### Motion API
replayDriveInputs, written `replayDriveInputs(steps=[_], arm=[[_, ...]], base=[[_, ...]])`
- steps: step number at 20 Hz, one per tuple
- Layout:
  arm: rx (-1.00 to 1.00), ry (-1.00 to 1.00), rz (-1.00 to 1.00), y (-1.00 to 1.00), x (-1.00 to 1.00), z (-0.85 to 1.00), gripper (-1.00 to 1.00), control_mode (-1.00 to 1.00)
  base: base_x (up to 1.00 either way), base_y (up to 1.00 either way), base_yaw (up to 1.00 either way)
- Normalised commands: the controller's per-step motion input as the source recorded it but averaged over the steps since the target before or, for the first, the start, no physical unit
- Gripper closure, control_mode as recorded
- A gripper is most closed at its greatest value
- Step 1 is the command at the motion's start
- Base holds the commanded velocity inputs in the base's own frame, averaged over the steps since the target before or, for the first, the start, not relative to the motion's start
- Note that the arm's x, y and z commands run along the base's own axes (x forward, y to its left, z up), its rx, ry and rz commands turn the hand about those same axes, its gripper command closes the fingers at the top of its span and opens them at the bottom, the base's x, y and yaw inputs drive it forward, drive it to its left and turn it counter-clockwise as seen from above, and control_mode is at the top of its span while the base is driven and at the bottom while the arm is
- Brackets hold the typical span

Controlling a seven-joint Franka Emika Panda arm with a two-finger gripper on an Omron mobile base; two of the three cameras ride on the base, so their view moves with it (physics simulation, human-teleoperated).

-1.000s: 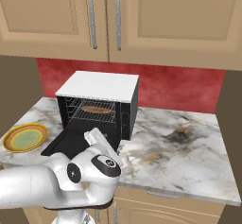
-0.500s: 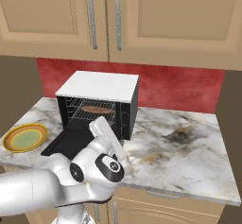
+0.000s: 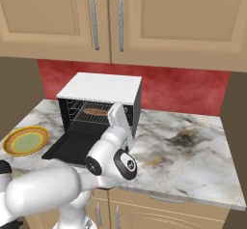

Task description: Pull the toaster oven rack outwards. Pick up the baguette from the plate and place it on the toaster oven rack. Close the toaster oven door fully and set the temperature to the lowest setting.

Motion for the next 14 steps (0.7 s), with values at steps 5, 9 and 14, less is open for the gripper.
replayDriveInputs(steps=[5,9,14], arm=[[0.47,-0.05,0.10,-0.68,-0.10,1.00,-1.00,-1.00],[0.50,0.00,0.08,-0.59,-0.36,1.00,-1.00,-1.00],[0.51,0.00,0.09,-0.60,-0.58,1.00,-1.00,-1.00]], base=[[0.00,0.00,0.00],[0.00,0.00,0.00],[0.00,0.00,0.00]])
